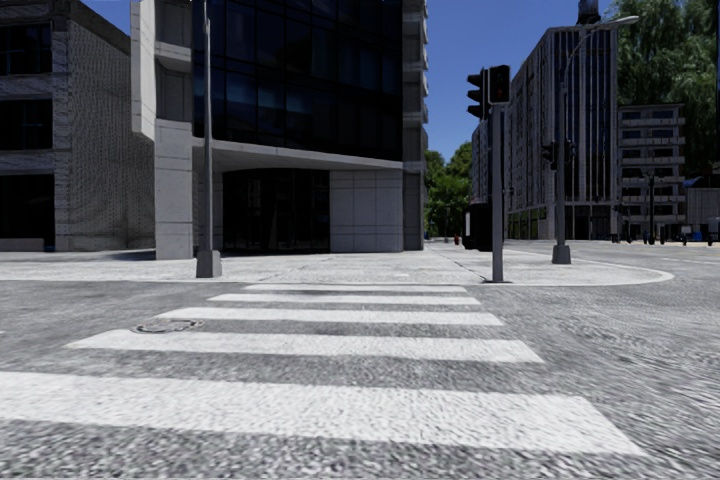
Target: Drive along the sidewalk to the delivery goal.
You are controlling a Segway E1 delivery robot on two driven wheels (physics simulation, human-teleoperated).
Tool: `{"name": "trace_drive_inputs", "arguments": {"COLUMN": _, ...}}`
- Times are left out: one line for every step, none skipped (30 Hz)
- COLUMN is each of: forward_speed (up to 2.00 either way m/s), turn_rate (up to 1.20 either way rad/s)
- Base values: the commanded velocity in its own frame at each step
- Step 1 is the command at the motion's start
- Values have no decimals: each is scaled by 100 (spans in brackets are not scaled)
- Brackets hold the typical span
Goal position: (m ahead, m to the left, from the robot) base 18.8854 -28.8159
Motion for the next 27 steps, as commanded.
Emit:
{"name": "trace_drive_inputs", "arguments": {"forward_speed": 200, "turn_rate": -49}}
{"name": "trace_drive_inputs", "arguments": {"forward_speed": 200, "turn_rate": -49}}
{"name": "trace_drive_inputs", "arguments": {"forward_speed": 200, "turn_rate": -49}}
{"name": "trace_drive_inputs", "arguments": {"forward_speed": 200, "turn_rate": -48}}
{"name": "trace_drive_inputs", "arguments": {"forward_speed": 200, "turn_rate": -48}}
{"name": "trace_drive_inputs", "arguments": {"forward_speed": 200, "turn_rate": -45}}
{"name": "trace_drive_inputs", "arguments": {"forward_speed": 200, "turn_rate": -36}}
{"name": "trace_drive_inputs", "arguments": {"forward_speed": 200, "turn_rate": -36}}
{"name": "trace_drive_inputs", "arguments": {"forward_speed": 200, "turn_rate": -14}}
{"name": "trace_drive_inputs", "arguments": {"forward_speed": 200, "turn_rate": 0}}
{"name": "trace_drive_inputs", "arguments": {"forward_speed": 200, "turn_rate": 0}}
{"name": "trace_drive_inputs", "arguments": {"forward_speed": 200, "turn_rate": 0}}
{"name": "trace_drive_inputs", "arguments": {"forward_speed": 200, "turn_rate": 0}}
{"name": "trace_drive_inputs", "arguments": {"forward_speed": 200, "turn_rate": 0}}
{"name": "trace_drive_inputs", "arguments": {"forward_speed": 200, "turn_rate": 0}}
{"name": "trace_drive_inputs", "arguments": {"forward_speed": 200, "turn_rate": 0}}
{"name": "trace_drive_inputs", "arguments": {"forward_speed": 200, "turn_rate": 0}}
{"name": "trace_drive_inputs", "arguments": {"forward_speed": 200, "turn_rate": 0}}
{"name": "trace_drive_inputs", "arguments": {"forward_speed": 200, "turn_rate": 0}}
{"name": "trace_drive_inputs", "arguments": {"forward_speed": 200, "turn_rate": 0}}
{"name": "trace_drive_inputs", "arguments": {"forward_speed": 200, "turn_rate": 0}}
{"name": "trace_drive_inputs", "arguments": {"forward_speed": 200, "turn_rate": 0}}
{"name": "trace_drive_inputs", "arguments": {"forward_speed": 200, "turn_rate": 0}}
{"name": "trace_drive_inputs", "arguments": {"forward_speed": 200, "turn_rate": 0}}
{"name": "trace_drive_inputs", "arguments": {"forward_speed": 200, "turn_rate": 0}}
{"name": "trace_drive_inputs", "arguments": {"forward_speed": 200, "turn_rate": 0}}
{"name": "trace_drive_inputs", "arguments": {"forward_speed": 200, "turn_rate": 0}}
